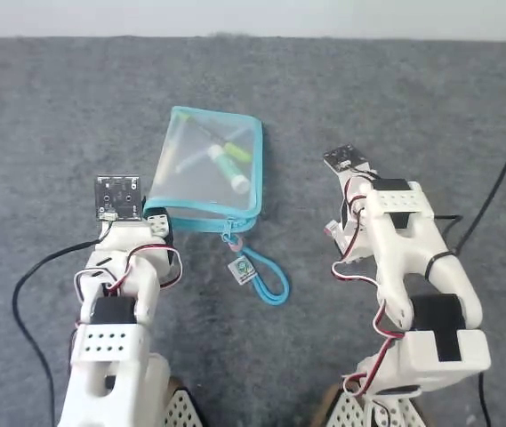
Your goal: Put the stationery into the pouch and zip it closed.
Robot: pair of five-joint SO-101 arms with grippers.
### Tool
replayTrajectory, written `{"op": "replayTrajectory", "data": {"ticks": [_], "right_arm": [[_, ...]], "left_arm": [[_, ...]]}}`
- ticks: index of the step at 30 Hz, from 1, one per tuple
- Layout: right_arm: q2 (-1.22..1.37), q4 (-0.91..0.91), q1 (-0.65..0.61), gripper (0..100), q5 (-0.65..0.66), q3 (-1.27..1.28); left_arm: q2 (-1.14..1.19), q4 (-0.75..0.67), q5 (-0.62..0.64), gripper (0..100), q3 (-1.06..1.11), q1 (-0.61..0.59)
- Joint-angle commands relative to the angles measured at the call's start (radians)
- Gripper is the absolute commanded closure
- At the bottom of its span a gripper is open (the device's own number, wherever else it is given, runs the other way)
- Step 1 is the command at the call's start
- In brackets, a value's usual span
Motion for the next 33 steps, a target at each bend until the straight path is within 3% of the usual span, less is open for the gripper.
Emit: {"op": "replayTrajectory", "data": {"ticks": [1,12,20,25,33], "right_arm": [[-0.038,-0.038,0.016,82.8,0.031,0.014],[-0.039,-0.107,0.013,83.3,0.106,0.051],[-0.039,-0.108,0.010,98.1,0.109,0.049],[-0.062,-0.090,0.022,99.1,0.101,0.049],[-0.449,0.074,0.061,99.1,0.157,0.114]], "left_arm": [[-0.025,-0.032,-0.014,99,-0.019,0.003],[-0.025,-0.032,-0.014,99,-0.018,0.003],[-0.025,-0.032,-0.014,99,-0.018,0.003],[-0.025,-0.032,-0.014,99,-0.018,0.005],[-0.025,-0.034,-0.014,99,-0.018,0.012]]}}
